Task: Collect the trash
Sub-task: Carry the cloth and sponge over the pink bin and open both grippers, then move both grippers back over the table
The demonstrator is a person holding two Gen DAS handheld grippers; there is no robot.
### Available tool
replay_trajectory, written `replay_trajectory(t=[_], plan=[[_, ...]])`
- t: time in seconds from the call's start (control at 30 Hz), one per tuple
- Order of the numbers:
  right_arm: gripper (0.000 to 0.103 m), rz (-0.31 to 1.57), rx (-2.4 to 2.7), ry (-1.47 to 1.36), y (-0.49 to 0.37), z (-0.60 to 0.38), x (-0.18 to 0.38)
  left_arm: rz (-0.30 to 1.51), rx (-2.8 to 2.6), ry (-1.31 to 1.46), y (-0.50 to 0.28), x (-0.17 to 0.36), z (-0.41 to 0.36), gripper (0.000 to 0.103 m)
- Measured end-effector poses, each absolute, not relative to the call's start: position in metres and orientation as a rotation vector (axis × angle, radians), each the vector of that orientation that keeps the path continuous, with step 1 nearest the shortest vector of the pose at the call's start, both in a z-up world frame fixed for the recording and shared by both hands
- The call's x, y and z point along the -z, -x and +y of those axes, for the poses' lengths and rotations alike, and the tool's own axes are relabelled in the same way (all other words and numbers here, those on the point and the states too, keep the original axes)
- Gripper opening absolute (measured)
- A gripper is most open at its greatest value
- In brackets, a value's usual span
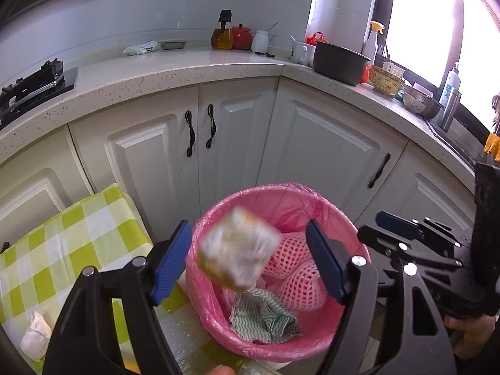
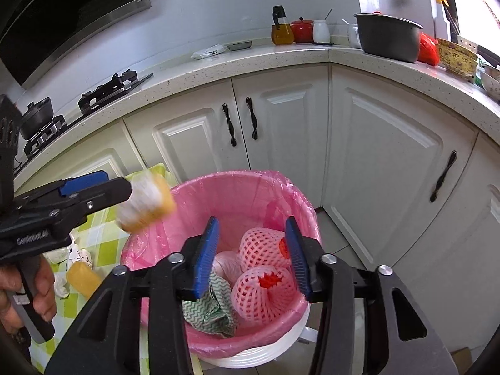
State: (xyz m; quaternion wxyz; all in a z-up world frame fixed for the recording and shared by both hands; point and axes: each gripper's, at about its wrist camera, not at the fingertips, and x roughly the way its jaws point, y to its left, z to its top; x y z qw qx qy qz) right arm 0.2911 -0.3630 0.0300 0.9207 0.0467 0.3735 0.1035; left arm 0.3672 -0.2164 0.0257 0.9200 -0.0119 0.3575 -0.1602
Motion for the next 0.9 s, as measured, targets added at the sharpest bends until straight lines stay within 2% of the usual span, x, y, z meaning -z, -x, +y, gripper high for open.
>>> replay_trajectory(t=[0.17, 0.27, 0.8, 0.9], plan=[[0.050, 0.763, -0.216, -0.108, -0.277, -0.366, -0.032, 0.730, 0.313, 0.031, -0.358, -0.025, -0.206, 0.073], [0.056, 0.764, -0.220, -0.110, -0.270, -0.364, -0.032, 0.725, 0.287, 0.044, -0.344, -0.025, -0.189, 0.073], [0.064, 0.767, -0.276, -0.110, -0.222, -0.316, -0.034, 0.697, 0.104, 0.124, -0.244, -0.023, -0.073, 0.073], [0.068, 0.769, -0.302, -0.103, -0.212, -0.299, -0.036, 0.695, 0.064, 0.145, -0.224, -0.021, -0.048, 0.074]])
